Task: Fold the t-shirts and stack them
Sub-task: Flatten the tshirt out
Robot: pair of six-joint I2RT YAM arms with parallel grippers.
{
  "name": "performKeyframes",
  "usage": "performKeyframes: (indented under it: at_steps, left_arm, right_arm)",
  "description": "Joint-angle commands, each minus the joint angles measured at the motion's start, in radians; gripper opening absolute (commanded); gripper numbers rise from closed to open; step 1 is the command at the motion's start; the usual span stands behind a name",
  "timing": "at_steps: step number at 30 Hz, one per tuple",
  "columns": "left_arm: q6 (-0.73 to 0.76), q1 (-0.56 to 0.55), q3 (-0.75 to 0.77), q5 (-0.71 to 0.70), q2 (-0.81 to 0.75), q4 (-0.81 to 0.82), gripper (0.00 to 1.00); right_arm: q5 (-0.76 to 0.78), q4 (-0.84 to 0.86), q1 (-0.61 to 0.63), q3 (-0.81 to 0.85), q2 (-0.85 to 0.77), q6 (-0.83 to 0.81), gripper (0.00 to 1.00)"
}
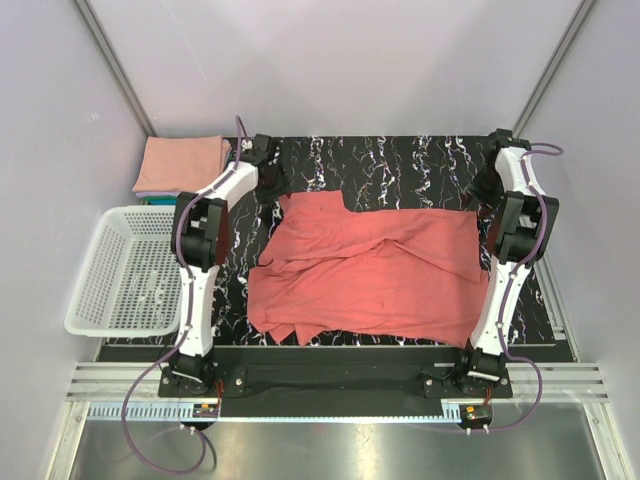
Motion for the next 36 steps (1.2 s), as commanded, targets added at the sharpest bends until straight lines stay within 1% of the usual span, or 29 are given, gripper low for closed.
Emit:
performKeyframes:
  at_steps: [1,4,5,8,9,10,13,20,24,25,26,28,29,34,36]
  left_arm:
    - [0.008,0.006,0.100,-0.047,0.067,-0.053,0.57]
    - [-0.009,0.003,0.143,-0.075,0.107,-0.096,0.55]
    - [-0.012,-0.002,0.180,-0.106,0.133,-0.144,0.54]
    - [-0.006,-0.006,0.217,-0.130,0.160,-0.198,0.44]
    - [-0.003,-0.006,0.207,-0.128,0.158,-0.199,0.40]
    - [0.000,-0.010,0.197,-0.128,0.154,-0.195,0.32]
    - [0.008,-0.023,0.168,-0.127,0.138,-0.185,0.26]
    - [0.020,-0.046,0.056,-0.096,0.063,-0.096,0.25]
    - [0.026,-0.048,0.061,-0.071,0.064,-0.097,0.24]
    - [0.025,-0.048,0.068,-0.075,0.069,-0.106,0.22]
    - [0.025,-0.048,0.074,-0.079,0.075,-0.123,0.13]
    - [0.026,-0.048,0.067,-0.085,0.074,-0.133,0.03]
    - [0.025,-0.048,0.064,-0.094,0.072,-0.139,0.00]
    - [0.019,-0.043,0.088,-0.104,0.029,-0.159,0.00]
    - [0.008,-0.034,0.094,-0.076,0.000,-0.157,0.00]
  right_arm:
    - [0.022,-0.005,-0.001,0.003,-0.009,0.003,0.59]
    - [0.036,-0.002,-0.001,0.003,-0.015,-0.014,0.59]
    - [0.044,0.000,-0.001,0.001,-0.015,-0.017,0.59]
    - [0.058,-0.005,-0.001,0.007,-0.014,-0.026,0.59]
    - [0.059,-0.006,-0.001,0.009,-0.011,-0.026,0.59]
    - [0.059,-0.006,-0.001,0.007,-0.009,-0.025,0.59]
    - [0.061,-0.006,-0.001,0.004,-0.005,-0.017,0.59]
    - [0.062,0.001,-0.001,-0.008,-0.009,-0.014,0.60]
    - [0.068,0.006,-0.001,-0.022,-0.017,-0.022,0.59]
    - [0.070,0.004,-0.001,-0.025,-0.017,-0.022,0.59]
    - [0.068,0.009,-0.001,-0.027,-0.020,-0.022,0.60]
    - [0.068,0.010,-0.001,-0.028,-0.021,-0.023,0.61]
    - [0.067,0.012,-0.001,-0.028,-0.021,-0.022,0.61]
    - [0.090,0.010,-0.002,0.013,-0.005,-0.019,0.63]
    - [0.093,0.004,-0.007,0.038,0.017,-0.019,0.63]
